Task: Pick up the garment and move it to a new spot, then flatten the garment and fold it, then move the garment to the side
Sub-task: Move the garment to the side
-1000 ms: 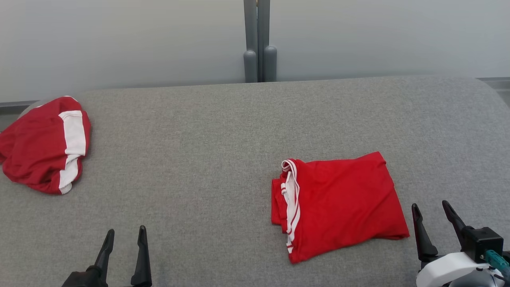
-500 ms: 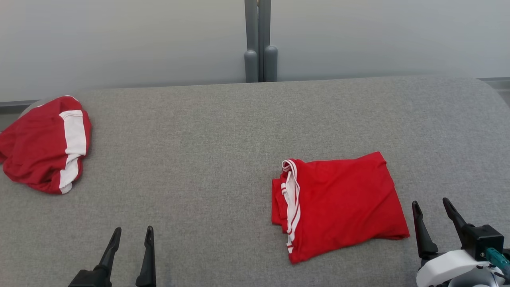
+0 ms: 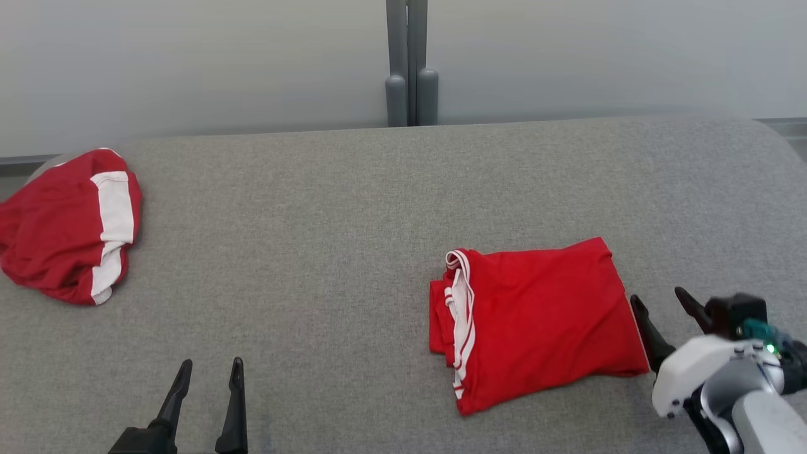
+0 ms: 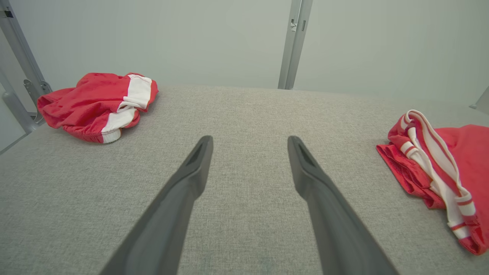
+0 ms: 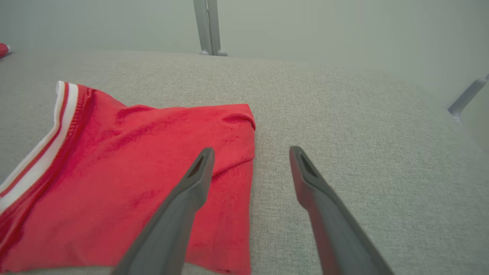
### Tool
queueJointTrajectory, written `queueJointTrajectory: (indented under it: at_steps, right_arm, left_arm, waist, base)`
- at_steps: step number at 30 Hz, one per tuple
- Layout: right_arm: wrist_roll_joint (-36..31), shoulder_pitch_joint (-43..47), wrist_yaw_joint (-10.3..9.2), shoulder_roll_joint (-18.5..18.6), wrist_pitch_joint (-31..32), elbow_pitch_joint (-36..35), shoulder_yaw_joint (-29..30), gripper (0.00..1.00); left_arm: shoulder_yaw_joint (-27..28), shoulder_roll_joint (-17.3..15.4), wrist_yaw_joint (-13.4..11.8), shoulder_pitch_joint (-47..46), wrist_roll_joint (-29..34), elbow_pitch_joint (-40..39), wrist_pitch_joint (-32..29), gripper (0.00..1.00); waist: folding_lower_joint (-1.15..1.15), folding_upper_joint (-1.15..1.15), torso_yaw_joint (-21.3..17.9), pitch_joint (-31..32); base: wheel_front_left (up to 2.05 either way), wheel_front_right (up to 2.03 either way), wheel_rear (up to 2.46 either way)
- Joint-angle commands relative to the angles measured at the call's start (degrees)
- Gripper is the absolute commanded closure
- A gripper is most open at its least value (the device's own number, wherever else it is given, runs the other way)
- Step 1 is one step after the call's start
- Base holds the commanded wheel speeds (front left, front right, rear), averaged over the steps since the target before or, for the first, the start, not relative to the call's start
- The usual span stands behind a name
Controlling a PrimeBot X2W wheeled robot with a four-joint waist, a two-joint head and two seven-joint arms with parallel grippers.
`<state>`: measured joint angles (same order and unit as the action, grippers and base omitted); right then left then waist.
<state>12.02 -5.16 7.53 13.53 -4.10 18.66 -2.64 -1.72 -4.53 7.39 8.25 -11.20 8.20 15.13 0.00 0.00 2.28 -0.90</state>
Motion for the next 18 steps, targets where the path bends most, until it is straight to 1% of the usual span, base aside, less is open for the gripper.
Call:
queueJointTrajectory:
  at_steps: [1,3,5,9,11,13,16,18]
  right_arm:
    - [1.70,-1.83,-0.09,1.21,3.53,-0.15,-0.98,0.00]
    - [5.71,-4.90,-0.08,3.66,11.98,-0.97,-3.51,0.00]
    - [7.76,-8.04,-0.09,7.21,19.41,-1.93,-5.77,0.00]
    - [12.65,-11.90,-0.06,10.05,30.47,-2.24,-8.16,0.00]
    - [14.07,-13.13,-0.08,11.26,33.82,-1.68,-8.82,0.00]
    - [15.23,-14.15,-0.07,11.13,35.77,-0.44,-9.11,0.00]
    - [15.24,-15.43,-0.08,10.94,35.80,2.27,-9.58,0.00]
    - [16.77,-15.96,-0.07,9.46,35.15,4.19,-9.88,0.00]
  left_arm:
    - [0.27,0.04,0.19,-0.31,0.23,-0.25,-0.01,0.00]
    - [0.04,0.23,0.19,-1.16,0.17,-0.44,-0.01,0.00]
    - [-0.53,0.39,0.19,-1.83,0.14,-0.54,-0.01,0.00]
    - [-1.16,0.57,0.19,-3.14,0.11,-0.85,-0.01,0.00]
    - [-1.32,0.68,0.19,-3.96,0.09,-0.93,-0.01,0.00]
    - [-1.28,0.73,0.19,-4.72,0.06,-1.05,-0.01,0.00]
    - [-1.54,0.87,0.19,-5.73,-0.28,-0.82,-0.01,0.00]
    - [-1.56,0.90,0.19,-6.19,-0.27,-0.62,-0.01,0.00]
  waist:
    - [0.00,0.00,-0.21,-0.90]
    - [0.00,0.00,-0.19,-1.87]
    - [0.00,0.00,0.09,-2.88]
    - [0.00,0.00,0.89,-5.02]
    - [0.00,0.00,1.43,-6.31]
    - [0.00,0.00,1.85,-7.69]
    - [0.00,0.00,2.58,-9.19]
    - [0.00,0.00,3.05,-9.67]
  base:
    - [0.00,0.00,0.00]
    - [0.00,0.00,0.00]
    - [0.00,0.00,0.00]
    - [0.00,0.00,0.00]
    - [0.00,0.00,0.00]
    - [0.00,0.00,0.00]
    - [0.00,0.00,0.00]
    - [0.00,0.00,0.00]
